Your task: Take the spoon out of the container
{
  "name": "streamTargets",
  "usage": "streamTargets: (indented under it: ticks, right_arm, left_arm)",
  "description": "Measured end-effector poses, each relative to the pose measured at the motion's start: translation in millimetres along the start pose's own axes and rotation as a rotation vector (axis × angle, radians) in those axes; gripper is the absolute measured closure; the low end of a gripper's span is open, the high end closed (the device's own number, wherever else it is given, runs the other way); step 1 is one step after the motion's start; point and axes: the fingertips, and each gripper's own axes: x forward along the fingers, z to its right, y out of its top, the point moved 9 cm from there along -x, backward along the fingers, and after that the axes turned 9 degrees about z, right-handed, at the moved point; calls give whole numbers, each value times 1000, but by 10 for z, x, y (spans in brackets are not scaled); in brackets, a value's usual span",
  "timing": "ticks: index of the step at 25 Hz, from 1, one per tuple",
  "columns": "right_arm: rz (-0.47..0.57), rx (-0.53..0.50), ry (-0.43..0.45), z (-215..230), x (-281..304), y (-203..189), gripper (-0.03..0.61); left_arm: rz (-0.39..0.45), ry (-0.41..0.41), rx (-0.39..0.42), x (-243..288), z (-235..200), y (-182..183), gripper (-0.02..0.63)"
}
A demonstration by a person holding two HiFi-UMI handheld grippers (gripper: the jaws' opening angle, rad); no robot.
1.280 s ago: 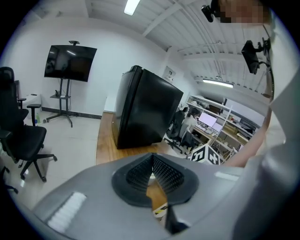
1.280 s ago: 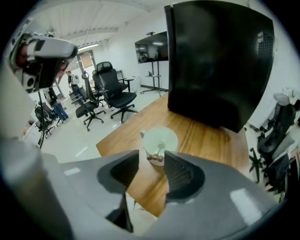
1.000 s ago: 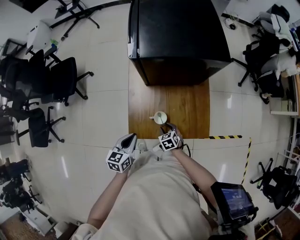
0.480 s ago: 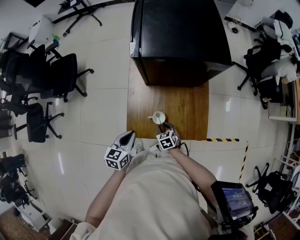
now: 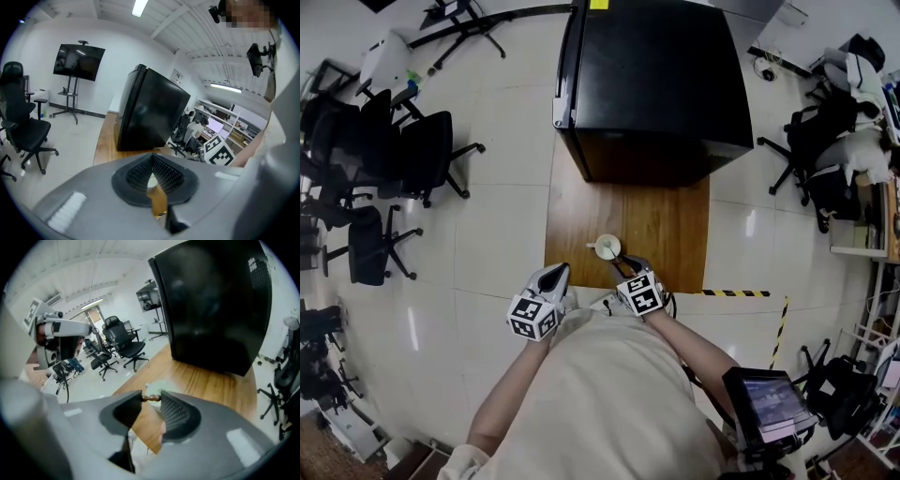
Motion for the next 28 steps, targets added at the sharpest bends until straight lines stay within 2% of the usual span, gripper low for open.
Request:
streamTargets:
  ticks: [4, 7, 12, 19, 28]
  right_arm:
    - [38, -42, 33, 53, -249, 113, 451]
    - [85, -36, 42, 146, -448, 249, 451]
    - [132, -29, 10, 436, -713, 242, 451]
    - [55, -48, -57, 893, -465, -146, 451]
    - [-64, -59, -46, 1013, -40, -502, 451]
  left_arm:
    - [2, -4, -10, 124, 69, 0, 614]
    - [-5, -11, -15, 246, 126, -10, 614]
    - [-17, -27, -4, 421, 356, -88, 614]
    - [-27, -15, 2, 473, 510, -95, 614]
    - [-24, 54, -9, 351, 481, -119, 614]
